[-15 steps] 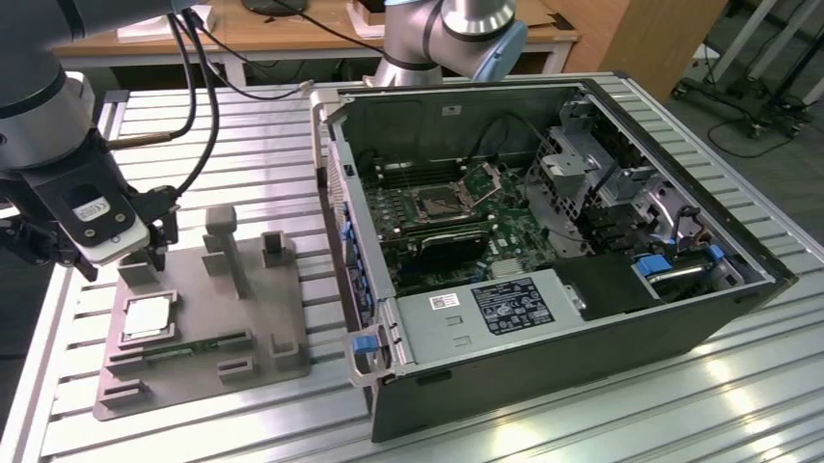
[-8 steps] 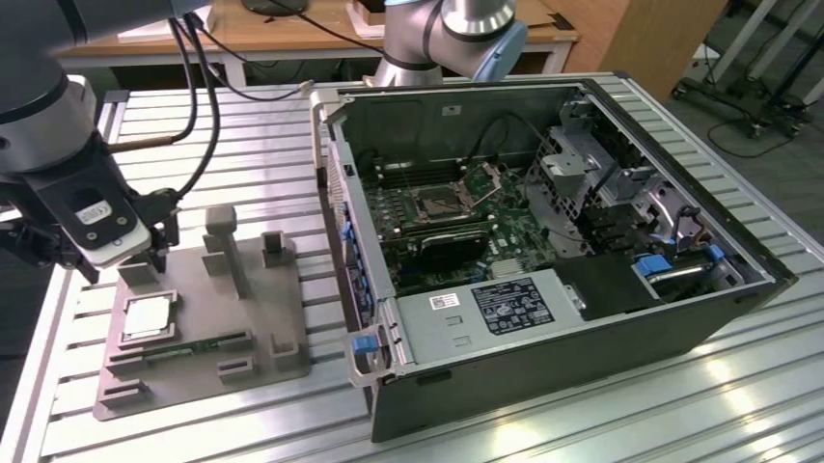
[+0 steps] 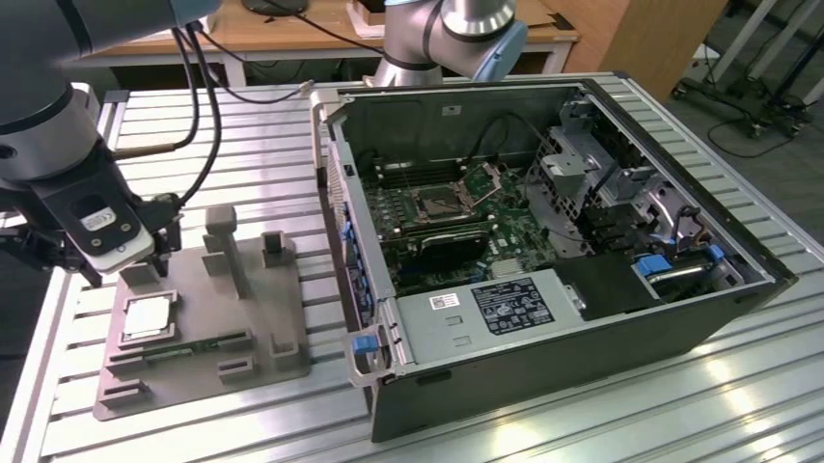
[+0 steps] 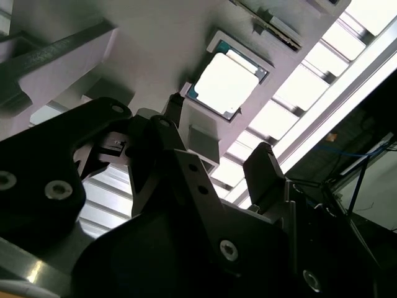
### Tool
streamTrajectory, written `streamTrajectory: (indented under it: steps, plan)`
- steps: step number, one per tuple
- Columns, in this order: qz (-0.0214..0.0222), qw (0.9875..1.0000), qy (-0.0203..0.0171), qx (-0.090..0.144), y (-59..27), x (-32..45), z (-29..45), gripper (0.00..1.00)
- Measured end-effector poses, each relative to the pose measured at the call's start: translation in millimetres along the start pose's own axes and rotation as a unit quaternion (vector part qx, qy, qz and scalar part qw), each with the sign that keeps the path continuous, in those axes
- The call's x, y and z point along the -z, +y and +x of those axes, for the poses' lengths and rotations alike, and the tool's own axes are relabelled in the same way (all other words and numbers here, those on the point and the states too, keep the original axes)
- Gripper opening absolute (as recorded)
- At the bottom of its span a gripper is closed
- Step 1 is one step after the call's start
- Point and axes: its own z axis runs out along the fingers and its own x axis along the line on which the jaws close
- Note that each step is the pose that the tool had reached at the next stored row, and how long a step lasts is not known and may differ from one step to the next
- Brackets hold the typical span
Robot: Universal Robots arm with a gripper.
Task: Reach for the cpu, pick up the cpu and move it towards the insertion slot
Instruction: 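Pick up the cpu and move it towards the insertion slot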
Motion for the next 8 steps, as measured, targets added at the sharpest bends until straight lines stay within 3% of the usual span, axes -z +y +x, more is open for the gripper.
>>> streamTrajectory:
  steps: [8]
  plan:
    - [-0.0001, 1.0000, -0.0001, 0.000, -2.1, -4.7, 0.1, 0.66]
